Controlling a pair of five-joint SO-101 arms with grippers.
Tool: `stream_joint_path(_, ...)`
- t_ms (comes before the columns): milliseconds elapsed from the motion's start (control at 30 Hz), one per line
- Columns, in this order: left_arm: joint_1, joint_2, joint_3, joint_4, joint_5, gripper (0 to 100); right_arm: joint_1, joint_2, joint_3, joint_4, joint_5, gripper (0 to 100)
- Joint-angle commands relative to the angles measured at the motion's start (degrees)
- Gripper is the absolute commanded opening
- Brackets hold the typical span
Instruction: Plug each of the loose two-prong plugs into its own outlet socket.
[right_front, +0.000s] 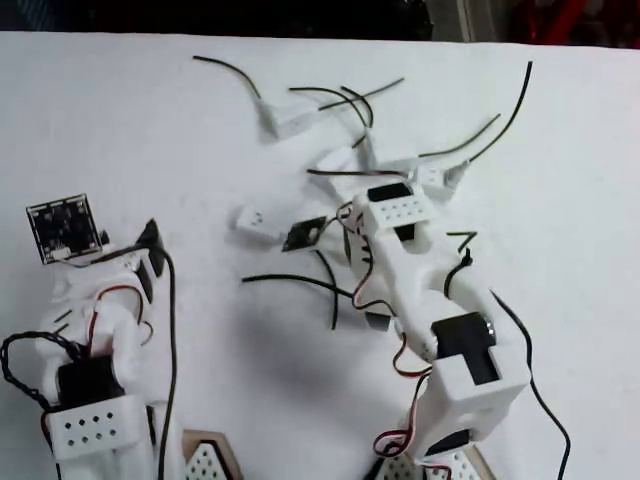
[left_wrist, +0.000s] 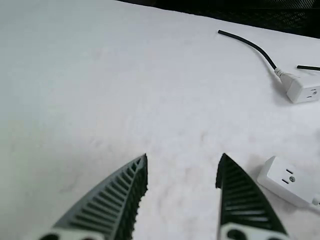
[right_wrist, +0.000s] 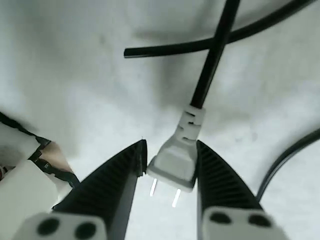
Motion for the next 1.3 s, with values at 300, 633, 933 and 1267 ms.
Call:
stream_joint_path(300,-0.2,-0.5,-1.1,-1.4,0.4,23,-1.0,-2.6,-0.1,-0.2,-0.4,3.1)
stream_joint_path(633,-0.2,-0.5,-1.1,-1.4,0.4,23,-3.0,-2.5,-0.1,0.3,-4.8,17.7)
stream_joint_path(933,-0.2,-0.5,-1.1,-1.4,0.4,23,-3.6,-2.5,-0.1,0.2,-4.9,17.3)
stream_joint_path(1267,-0.2,-0.5,-1.1,-1.4,0.4,23,-3.1,4.4,-0.1,-3.2,-4.9,11.0)
